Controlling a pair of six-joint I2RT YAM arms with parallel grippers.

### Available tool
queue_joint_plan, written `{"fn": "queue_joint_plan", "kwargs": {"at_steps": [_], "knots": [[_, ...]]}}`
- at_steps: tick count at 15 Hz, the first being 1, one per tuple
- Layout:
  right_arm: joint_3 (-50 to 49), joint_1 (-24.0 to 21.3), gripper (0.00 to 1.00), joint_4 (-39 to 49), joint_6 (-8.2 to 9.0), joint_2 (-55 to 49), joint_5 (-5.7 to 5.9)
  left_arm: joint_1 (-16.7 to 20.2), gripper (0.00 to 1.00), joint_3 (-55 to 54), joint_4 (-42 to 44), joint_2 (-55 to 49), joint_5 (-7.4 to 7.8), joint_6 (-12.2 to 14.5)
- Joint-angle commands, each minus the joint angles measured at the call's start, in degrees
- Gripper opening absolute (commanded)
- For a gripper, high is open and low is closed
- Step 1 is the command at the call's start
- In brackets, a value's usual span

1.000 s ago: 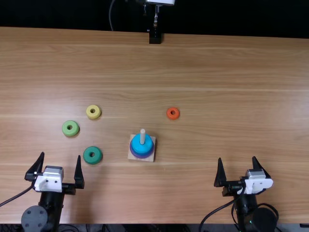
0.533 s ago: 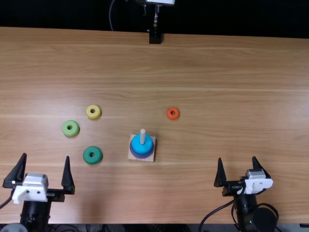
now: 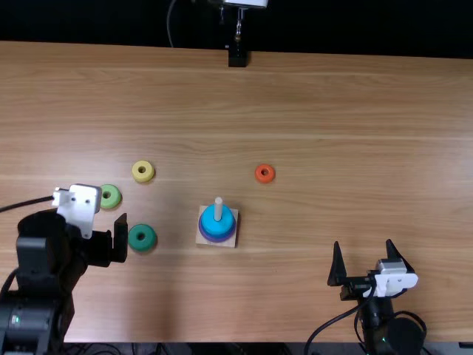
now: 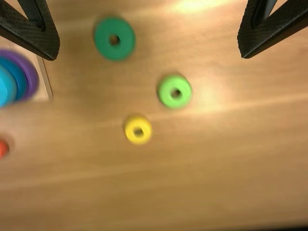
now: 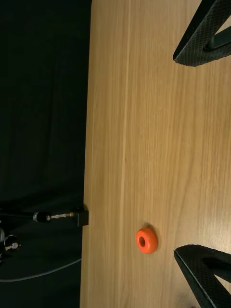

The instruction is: Build the Hanoi tower: stack the rings onto the peg from bottom to top in this color order: purple, dark blue, light blue, dark green, light green, yellow, orange.

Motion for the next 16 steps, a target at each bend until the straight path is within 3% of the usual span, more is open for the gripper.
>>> {"fn": "queue_joint_plan", "kwargs": {"at_steps": [1, 3, 5, 6, 9, 10, 11, 16], "knots": [[-0.66, -0.78, 1.0, -1.02, 0.07, -0.73, -0.21, -0.42, 1.0, 3.48, -1.75, 4.48, 0.23, -0.11], [-0.66, -0.78, 1.0, -0.92, 0.07, -0.73, -0.21, -2.35, 1.0, 3.74, -3.65, 11.6, 0.97, -0.32], [-0.66, -0.78, 1.0, -1.02, 0.18, -0.73, -0.21, -3.85, 1.0, 3.74, -3.33, 18.01, 3.5, -0.53], [-0.66, -0.78, 1.0, -0.92, 0.07, -0.73, -0.21, -3.93, 1.0, 3.74, -2.8, 20.91, 3.81, -0.63], [-0.66, -0.78, 1.0, -0.92, 0.18, -0.73, -0.21, -7.36, 1.0, 3.74, -3.01, 27.33, 2.34, -0.53], [-0.66, -0.78, 1.0, -1.02, 0.07, -0.73, -0.21, -8.42, 1.0, 3.92, -2.7, 29.44, 0.65, -0.63], [-0.66, -0.78, 1.0, -0.92, 0.07, -0.73, -0.21, -8.77, 1.0, 4.09, -2.59, 31.28, -0.09, -0.63], [-0.66, -0.78, 1.0, -0.92, 0.07, -0.73, -0.21, -8.77, 1.0, 5.32, -2.59, 37.0, -0.51, -0.11]]}}
